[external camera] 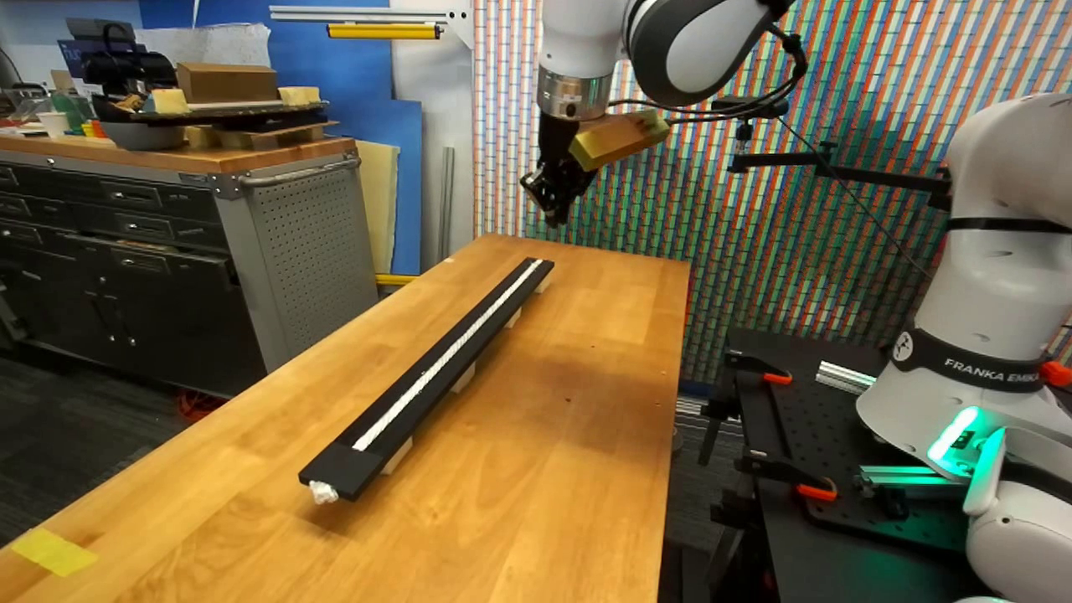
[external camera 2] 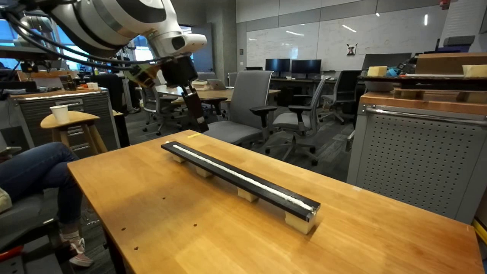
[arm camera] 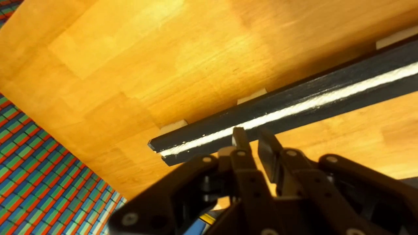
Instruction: Set the rope along the middle of the black object then push it into the ridge
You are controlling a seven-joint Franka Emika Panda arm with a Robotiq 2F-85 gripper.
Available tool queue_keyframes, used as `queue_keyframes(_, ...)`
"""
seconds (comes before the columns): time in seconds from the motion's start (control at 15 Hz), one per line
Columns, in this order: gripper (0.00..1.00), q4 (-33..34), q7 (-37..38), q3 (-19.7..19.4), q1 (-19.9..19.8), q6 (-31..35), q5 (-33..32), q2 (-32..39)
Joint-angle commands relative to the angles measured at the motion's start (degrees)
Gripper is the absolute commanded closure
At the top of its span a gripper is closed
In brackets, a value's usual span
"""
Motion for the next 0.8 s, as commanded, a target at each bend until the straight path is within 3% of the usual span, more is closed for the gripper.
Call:
queue_keyframes(0.0,0.5,-9.36,-6.68,2.49,-3.95,3.35,1.23,-9.95)
queue_keyframes(0.13,0.34,-12.2,-10.18,2.86,-5.09,3.59,4.65,-12.98)
queue_keyframes(0.2,0.53,-7.87,-6.43,4.78,-6.12,2.29,2.8,-7.55)
queue_keyframes(0.33,0.37,-10.25,-8.66,5.18,-7.1,2.54,4.27,-10.19)
queue_keyframes(0.4,0.34,-10.84,-9.07,5.27,-7.28,2.62,4.46,-10.88)
queue_keyframes(0.73,0.34,-11.28,-9.38,5.41,-7.33,2.76,4.93,-11.34)
